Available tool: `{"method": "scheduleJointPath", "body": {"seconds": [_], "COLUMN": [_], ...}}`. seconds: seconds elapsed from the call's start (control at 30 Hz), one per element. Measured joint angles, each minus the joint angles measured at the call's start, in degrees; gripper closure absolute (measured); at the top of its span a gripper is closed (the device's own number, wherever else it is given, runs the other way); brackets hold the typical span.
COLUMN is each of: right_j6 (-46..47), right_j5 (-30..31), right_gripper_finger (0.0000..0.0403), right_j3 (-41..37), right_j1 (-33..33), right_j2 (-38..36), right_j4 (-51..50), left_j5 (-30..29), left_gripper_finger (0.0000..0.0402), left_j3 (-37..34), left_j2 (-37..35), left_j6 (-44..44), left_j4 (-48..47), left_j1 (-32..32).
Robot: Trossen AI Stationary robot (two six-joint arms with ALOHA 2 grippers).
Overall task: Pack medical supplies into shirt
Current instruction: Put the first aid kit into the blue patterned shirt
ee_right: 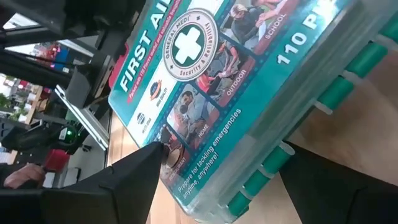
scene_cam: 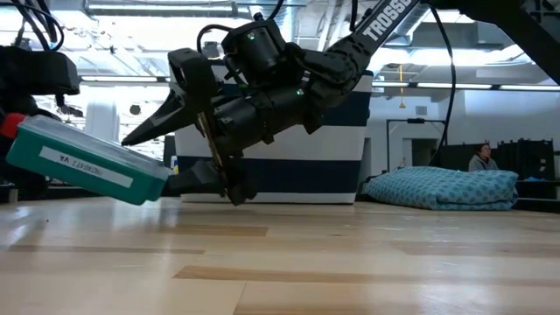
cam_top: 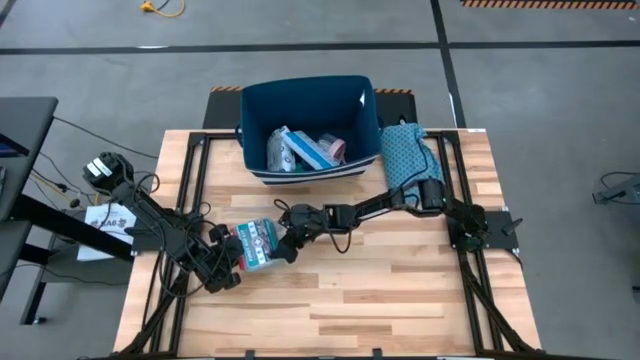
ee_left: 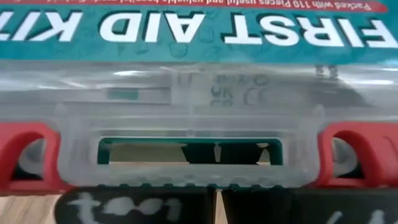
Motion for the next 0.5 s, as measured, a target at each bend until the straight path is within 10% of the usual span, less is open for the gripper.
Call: {"method": "scheduleJointPath", "body": {"seconds": [0.5], "right_j6": [1.24], "right_j5": [2.81], "right_gripper_finger": [0.0101], "right_j3": [0.44], "right_j1": [-0.23], "right_j2": [-0.55], "right_j4": [-7.36], "left_j5": [5.56], "left_gripper_finger": [0.0401], "left_j3": [0.05], "left_j2": [0.01], "left_j6": [-0.15], "left_j4": [-0.20], "left_j1": [0.05]}}
